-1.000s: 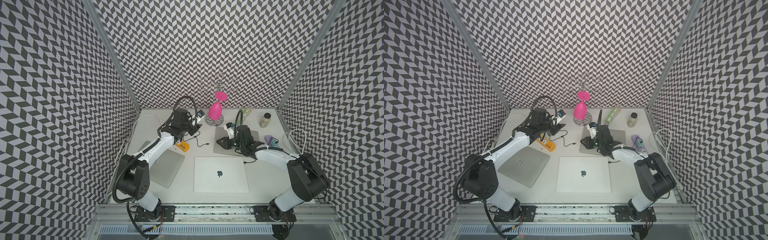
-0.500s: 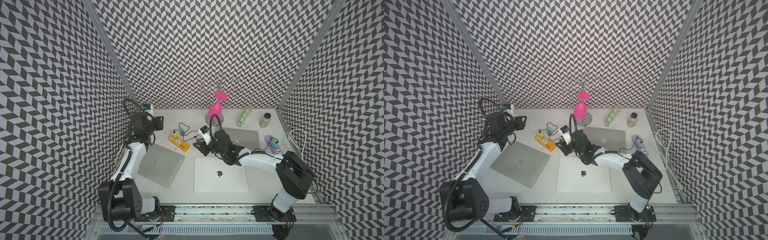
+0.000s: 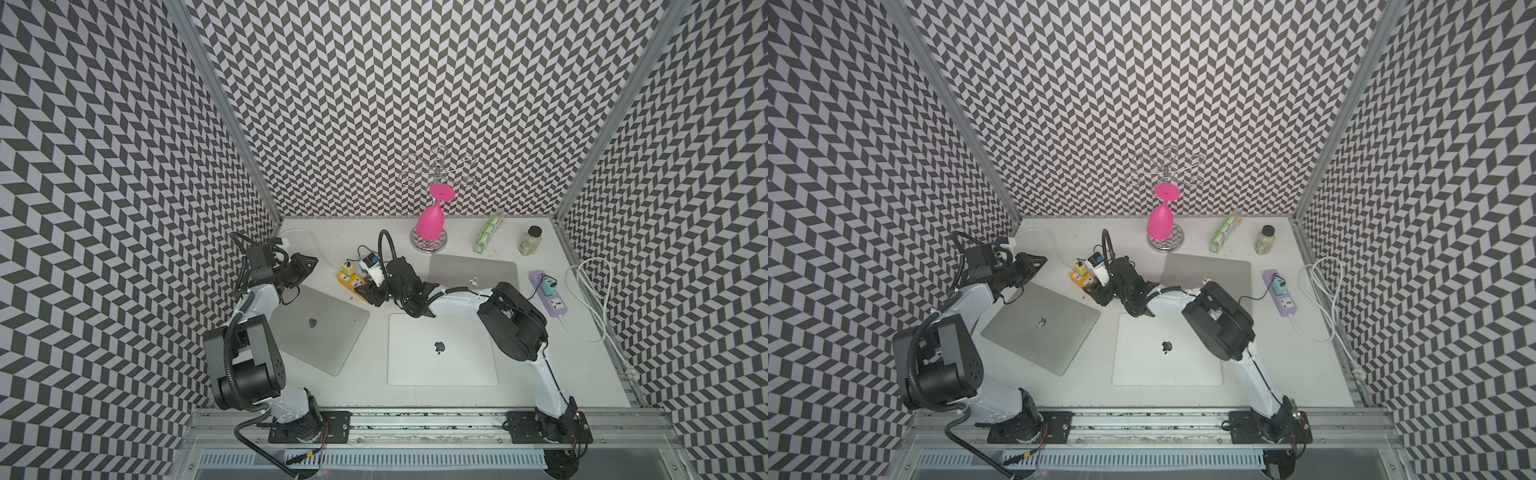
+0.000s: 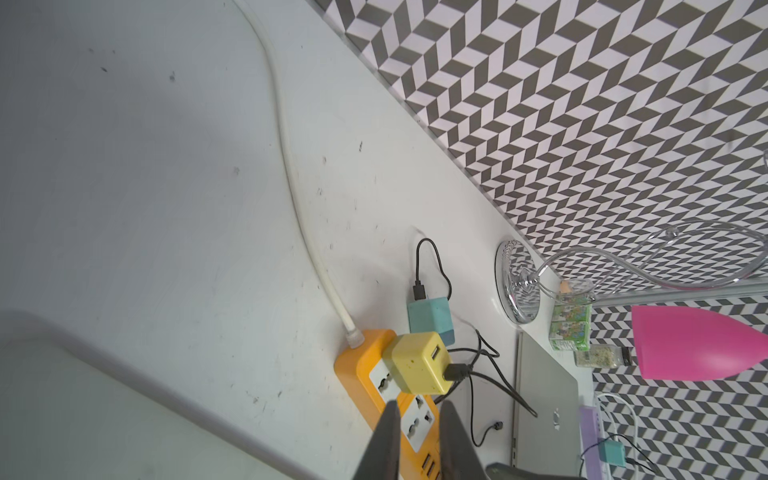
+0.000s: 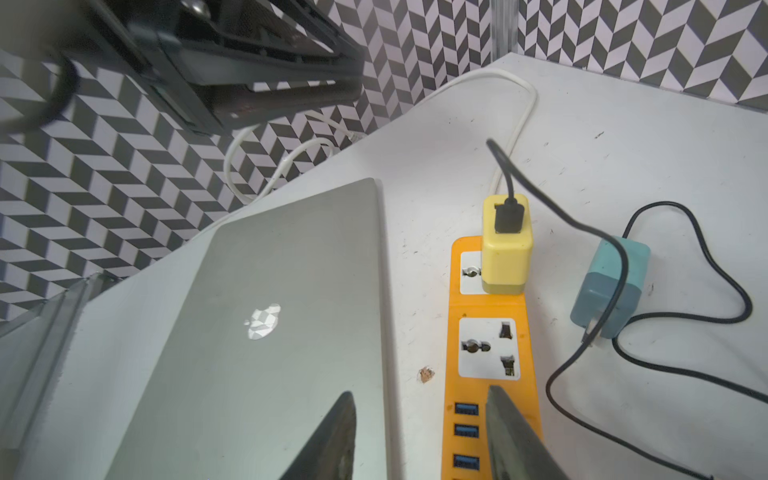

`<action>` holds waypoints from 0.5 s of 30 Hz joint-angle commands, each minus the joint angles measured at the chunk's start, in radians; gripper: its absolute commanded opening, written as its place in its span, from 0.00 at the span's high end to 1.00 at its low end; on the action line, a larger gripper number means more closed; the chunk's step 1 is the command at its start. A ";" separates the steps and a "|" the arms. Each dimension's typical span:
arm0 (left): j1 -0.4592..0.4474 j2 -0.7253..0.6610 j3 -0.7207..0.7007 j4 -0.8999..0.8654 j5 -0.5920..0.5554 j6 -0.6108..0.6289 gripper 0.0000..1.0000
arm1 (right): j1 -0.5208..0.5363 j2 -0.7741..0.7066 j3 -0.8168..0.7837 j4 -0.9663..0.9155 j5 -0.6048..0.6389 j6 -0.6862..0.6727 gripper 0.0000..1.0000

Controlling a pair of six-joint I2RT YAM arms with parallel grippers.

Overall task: Unplug the laptop charger
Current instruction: Remove the plug from the socket.

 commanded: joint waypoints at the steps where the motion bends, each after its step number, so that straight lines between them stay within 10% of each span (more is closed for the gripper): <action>1: 0.005 0.047 -0.007 0.044 0.052 -0.042 0.86 | 0.005 0.063 0.078 0.031 -0.003 -0.026 0.49; 15: 0.001 0.208 0.019 0.028 0.128 -0.025 1.00 | -0.017 0.230 0.340 -0.073 0.037 0.020 0.47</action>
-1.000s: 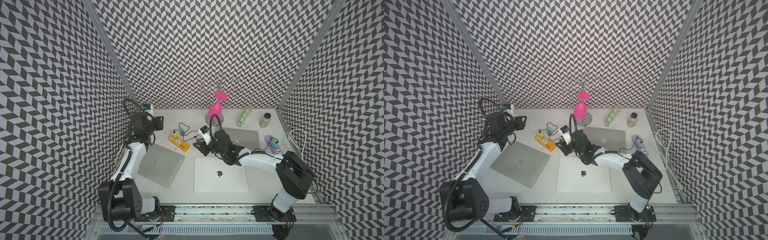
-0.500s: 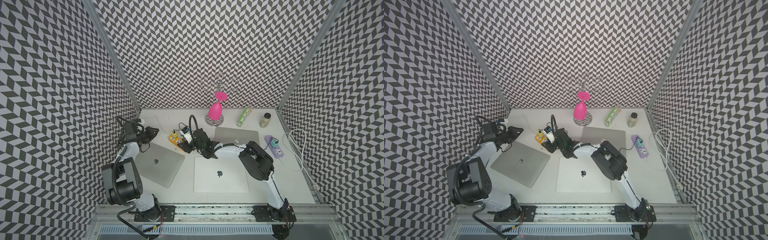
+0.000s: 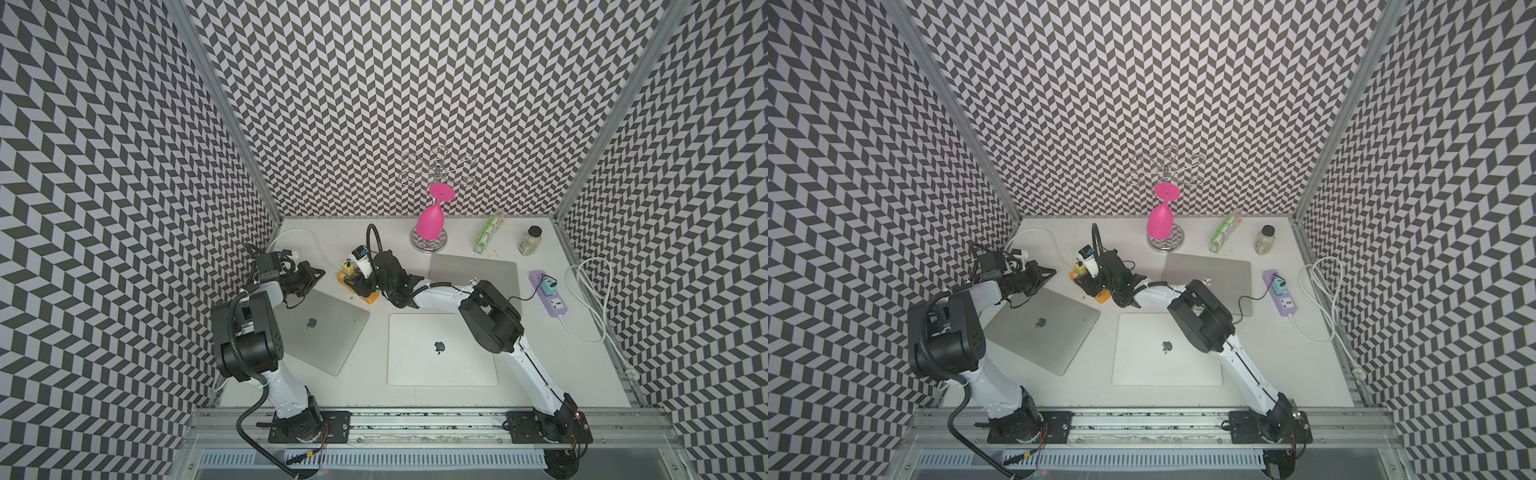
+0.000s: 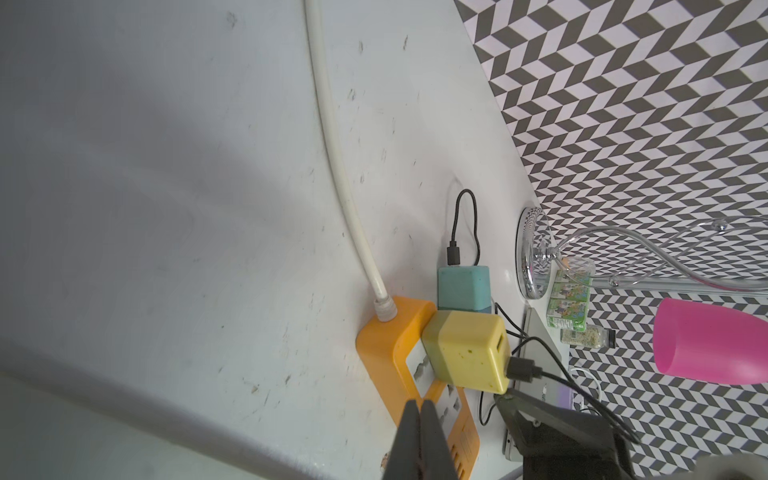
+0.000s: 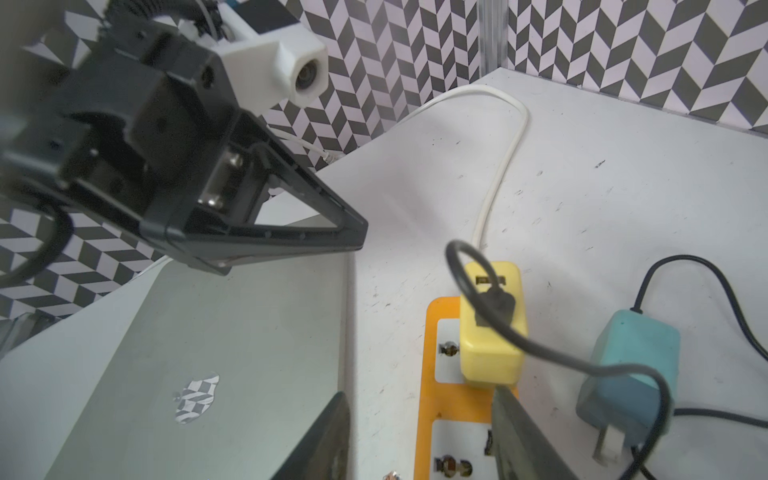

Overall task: Unplug the laptop charger
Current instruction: Remove the plug from the socket.

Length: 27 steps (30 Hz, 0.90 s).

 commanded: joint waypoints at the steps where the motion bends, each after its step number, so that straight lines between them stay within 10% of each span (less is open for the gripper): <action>1: 0.000 0.029 0.022 0.005 0.036 0.012 1.00 | -0.009 0.036 0.039 0.003 0.014 0.014 0.47; 27: -0.081 0.166 0.093 0.003 0.052 0.009 1.00 | -0.026 0.190 0.272 -0.098 0.038 0.039 0.48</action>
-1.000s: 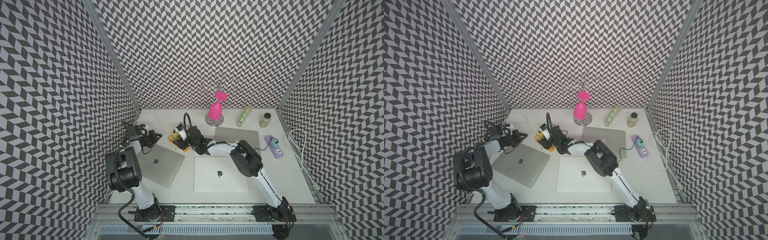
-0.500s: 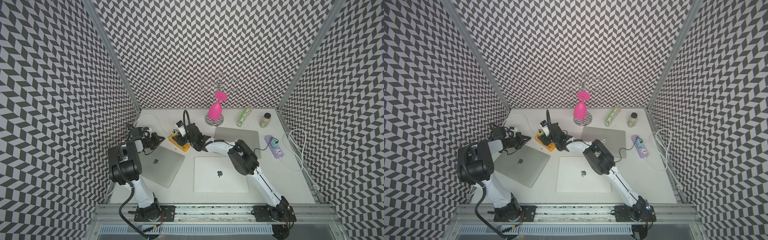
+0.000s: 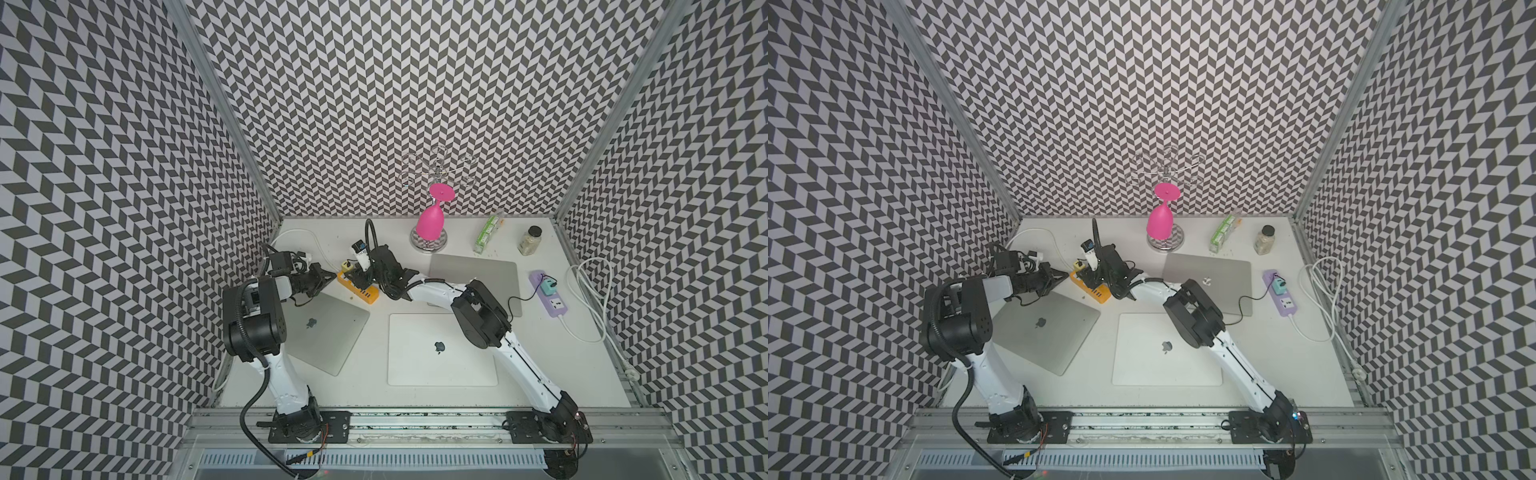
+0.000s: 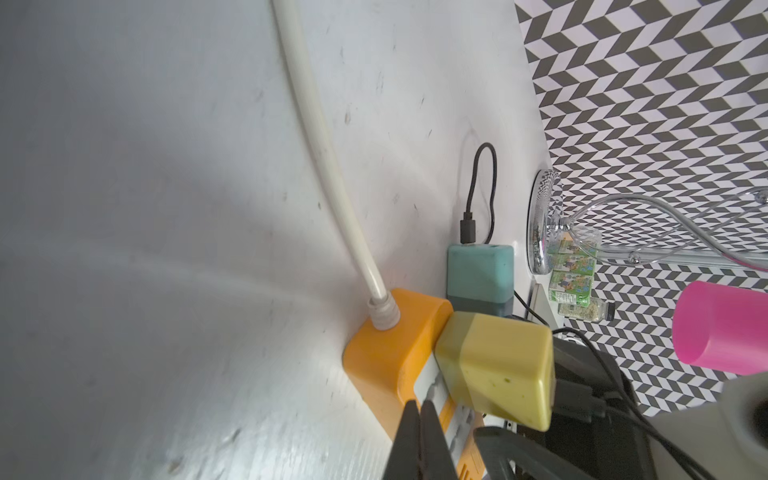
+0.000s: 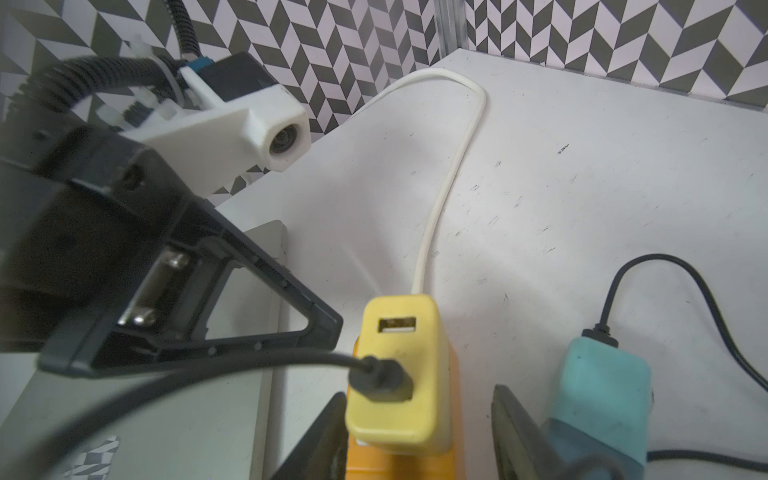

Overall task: Unplug the laptop charger
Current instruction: Remove the plug from the socket.

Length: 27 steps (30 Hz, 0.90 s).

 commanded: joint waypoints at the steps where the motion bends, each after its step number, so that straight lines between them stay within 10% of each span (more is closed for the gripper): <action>1: -0.013 0.027 0.024 0.005 0.004 0.005 1.00 | -0.002 0.029 0.031 0.018 0.010 0.012 0.49; 27: -0.041 0.018 0.040 0.051 -0.012 -0.027 1.00 | 0.002 0.041 0.057 -0.004 0.009 0.002 0.75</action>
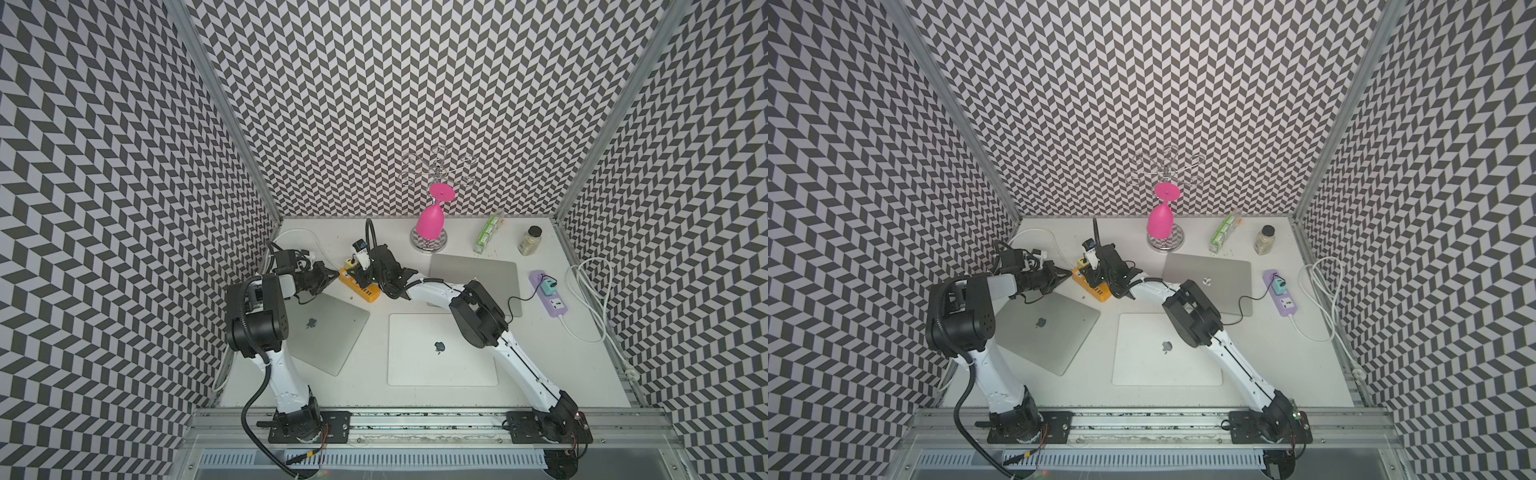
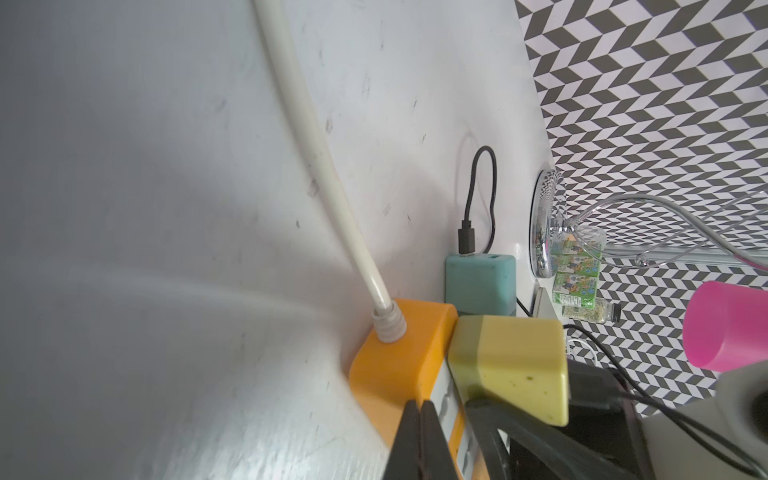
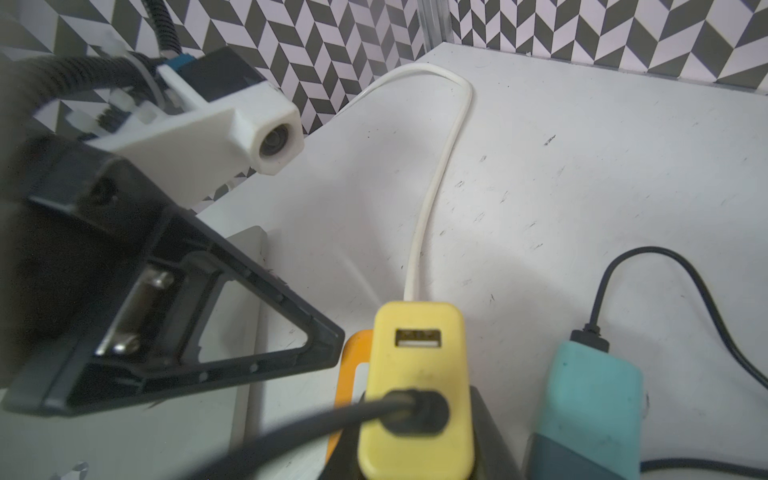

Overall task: Unplug the laptop charger
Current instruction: Remove the plug from the socket.

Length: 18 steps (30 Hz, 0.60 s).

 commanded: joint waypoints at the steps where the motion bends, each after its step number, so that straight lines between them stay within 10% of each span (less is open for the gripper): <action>1: -0.010 -0.009 0.028 0.013 -0.001 -0.005 1.00 | 0.007 0.003 0.006 0.018 -0.003 -0.020 0.75; 18: -0.025 -0.021 0.011 0.034 -0.016 -0.020 1.00 | 0.024 -0.020 -0.028 0.016 0.065 -0.041 0.77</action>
